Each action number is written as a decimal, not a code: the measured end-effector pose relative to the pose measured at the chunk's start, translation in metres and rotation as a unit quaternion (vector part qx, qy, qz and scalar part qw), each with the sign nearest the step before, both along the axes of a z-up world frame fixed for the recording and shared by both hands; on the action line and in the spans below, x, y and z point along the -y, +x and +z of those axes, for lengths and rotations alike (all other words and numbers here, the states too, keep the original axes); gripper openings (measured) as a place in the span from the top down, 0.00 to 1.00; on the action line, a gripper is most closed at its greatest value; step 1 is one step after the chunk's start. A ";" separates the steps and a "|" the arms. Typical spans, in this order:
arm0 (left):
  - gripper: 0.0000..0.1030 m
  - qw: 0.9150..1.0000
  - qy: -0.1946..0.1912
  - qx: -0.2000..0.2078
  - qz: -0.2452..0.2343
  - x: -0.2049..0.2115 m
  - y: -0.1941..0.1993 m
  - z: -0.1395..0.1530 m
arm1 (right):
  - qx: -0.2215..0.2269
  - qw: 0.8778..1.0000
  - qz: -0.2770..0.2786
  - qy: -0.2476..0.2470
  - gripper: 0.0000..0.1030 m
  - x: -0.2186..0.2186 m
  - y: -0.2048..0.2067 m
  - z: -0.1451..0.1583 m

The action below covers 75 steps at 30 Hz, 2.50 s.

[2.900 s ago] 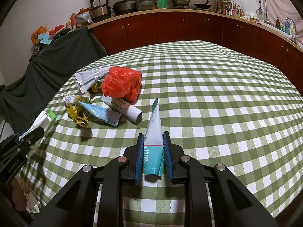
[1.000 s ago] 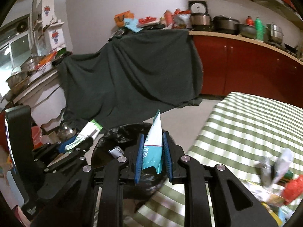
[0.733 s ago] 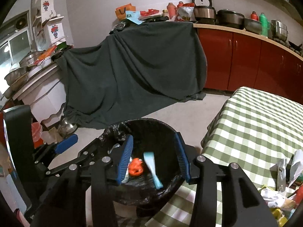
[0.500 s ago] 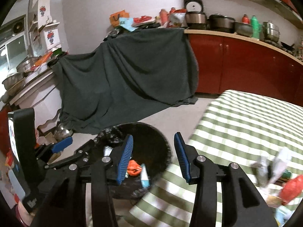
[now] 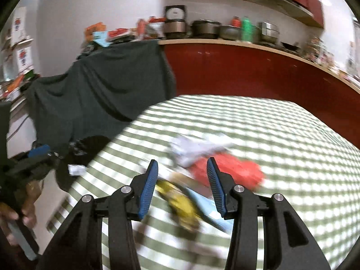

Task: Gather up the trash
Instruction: 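Move both open grippers back over the remaining trash on the table, then lower the left gripper onto the yellow snack wrapper and close it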

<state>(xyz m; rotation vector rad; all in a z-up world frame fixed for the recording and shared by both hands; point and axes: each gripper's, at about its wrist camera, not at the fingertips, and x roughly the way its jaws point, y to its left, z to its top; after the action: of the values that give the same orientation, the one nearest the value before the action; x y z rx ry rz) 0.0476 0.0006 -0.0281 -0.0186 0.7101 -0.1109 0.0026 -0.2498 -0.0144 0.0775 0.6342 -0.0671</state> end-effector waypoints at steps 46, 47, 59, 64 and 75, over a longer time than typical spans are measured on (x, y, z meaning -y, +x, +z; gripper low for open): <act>0.66 0.986 0.067 -0.055 -0.142 0.192 -0.062 -0.036 | -0.014 0.997 -0.053 0.049 0.56 0.114 -0.060 -0.036; 0.71 0.986 0.066 -0.056 -0.144 0.190 -0.062 -0.037 | -0.015 0.997 -0.051 0.048 0.56 0.113 -0.060 -0.036; 0.89 0.984 0.074 -0.042 -0.155 0.168 -0.066 -0.036 | -0.023 0.999 -0.025 0.035 0.56 0.089 -0.054 -0.036; 0.88 0.985 0.067 -0.044 -0.155 0.154 -0.064 -0.035 | -0.025 0.999 -0.018 0.033 0.56 0.081 -0.050 -0.035; 0.36 0.987 0.050 -0.044 -0.148 0.156 -0.051 -0.041 | -0.035 0.999 -0.011 0.031 0.56 0.068 -0.040 -0.037</act>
<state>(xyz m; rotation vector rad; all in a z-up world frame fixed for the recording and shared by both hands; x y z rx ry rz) -0.0034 -0.1551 -0.0687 0.1799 0.8034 -0.3596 -0.0377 -0.3178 -0.0513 0.1420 0.7046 -0.0708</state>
